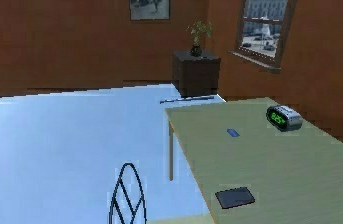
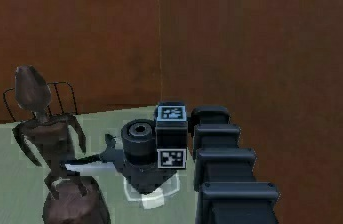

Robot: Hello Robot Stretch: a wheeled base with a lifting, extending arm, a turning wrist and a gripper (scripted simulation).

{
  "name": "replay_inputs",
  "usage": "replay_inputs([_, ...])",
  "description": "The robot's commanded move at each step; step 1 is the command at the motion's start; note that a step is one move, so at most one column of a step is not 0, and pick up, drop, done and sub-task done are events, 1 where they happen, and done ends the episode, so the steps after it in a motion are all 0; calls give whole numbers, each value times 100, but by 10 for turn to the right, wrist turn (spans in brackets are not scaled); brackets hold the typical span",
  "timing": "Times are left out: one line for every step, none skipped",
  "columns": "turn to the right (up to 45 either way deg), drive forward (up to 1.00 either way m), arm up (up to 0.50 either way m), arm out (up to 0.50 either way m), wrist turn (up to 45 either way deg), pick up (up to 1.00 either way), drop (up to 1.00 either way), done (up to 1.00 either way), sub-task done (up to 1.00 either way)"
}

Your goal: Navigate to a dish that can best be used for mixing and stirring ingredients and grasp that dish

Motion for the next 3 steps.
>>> replay_inputs([0,0,0,0,210,0,0,0,0])
replay_inputs([0,0,-22,0,0,0,0,0,0])
replay_inputs([0,0,0,0,0,100,0,0,0])
